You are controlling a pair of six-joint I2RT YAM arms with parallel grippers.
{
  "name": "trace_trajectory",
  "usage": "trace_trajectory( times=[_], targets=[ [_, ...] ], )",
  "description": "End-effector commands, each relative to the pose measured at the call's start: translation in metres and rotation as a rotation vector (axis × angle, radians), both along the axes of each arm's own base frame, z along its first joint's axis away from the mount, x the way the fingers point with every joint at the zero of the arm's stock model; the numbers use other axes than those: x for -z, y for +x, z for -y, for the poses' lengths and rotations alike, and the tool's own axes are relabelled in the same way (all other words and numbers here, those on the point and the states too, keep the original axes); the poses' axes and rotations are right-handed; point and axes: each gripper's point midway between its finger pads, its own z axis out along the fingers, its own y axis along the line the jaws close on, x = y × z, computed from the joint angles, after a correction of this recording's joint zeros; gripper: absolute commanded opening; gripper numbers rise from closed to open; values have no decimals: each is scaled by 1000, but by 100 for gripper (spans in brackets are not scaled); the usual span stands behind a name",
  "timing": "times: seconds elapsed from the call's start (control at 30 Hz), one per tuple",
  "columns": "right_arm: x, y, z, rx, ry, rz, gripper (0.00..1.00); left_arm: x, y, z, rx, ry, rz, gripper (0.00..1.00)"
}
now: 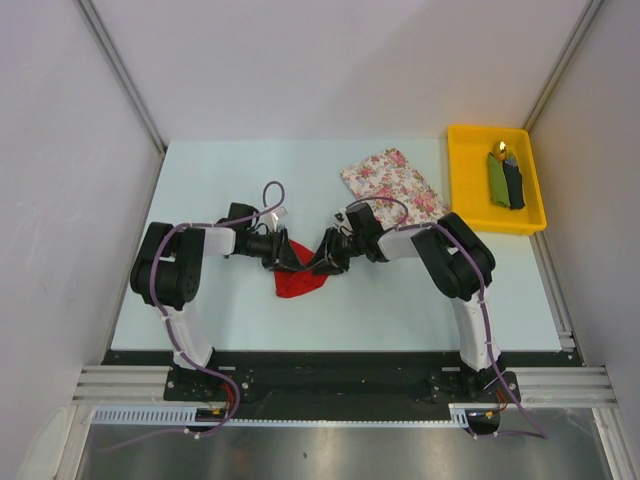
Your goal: Place the utensils on the paper napkin and roll it up
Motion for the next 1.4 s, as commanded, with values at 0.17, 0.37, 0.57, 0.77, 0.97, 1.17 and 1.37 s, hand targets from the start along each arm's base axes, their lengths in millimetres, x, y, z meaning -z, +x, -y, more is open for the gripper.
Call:
trace_trajectory(
  times=[0.17,0.37,0.57,0.77,0.97,1.17,1.37],
  targets=[
    [-8,21,-4,53,36,34,40,0,-5,2,18,-13,-15,32],
    [-4,19,-8,46,25,24,39,-2,-6,2,25,-21,-10,36],
    [4,15,-11,32,7,4,37,-3,-6,2,30,-21,-3,35],
    [13,17,-8,41,-13,-13,18,-7,-6,3,35,-24,7,34],
    [15,22,-5,26,-44,29,0,-31,-7,4,54,-84,68,42],
    [16,24,-1,10,-74,86,0,-70,-7,-15,1,-139,155,47],
    [14,26,1,3,-78,111,0,-47,-34,-29,30,-85,53,34]
  ],
)
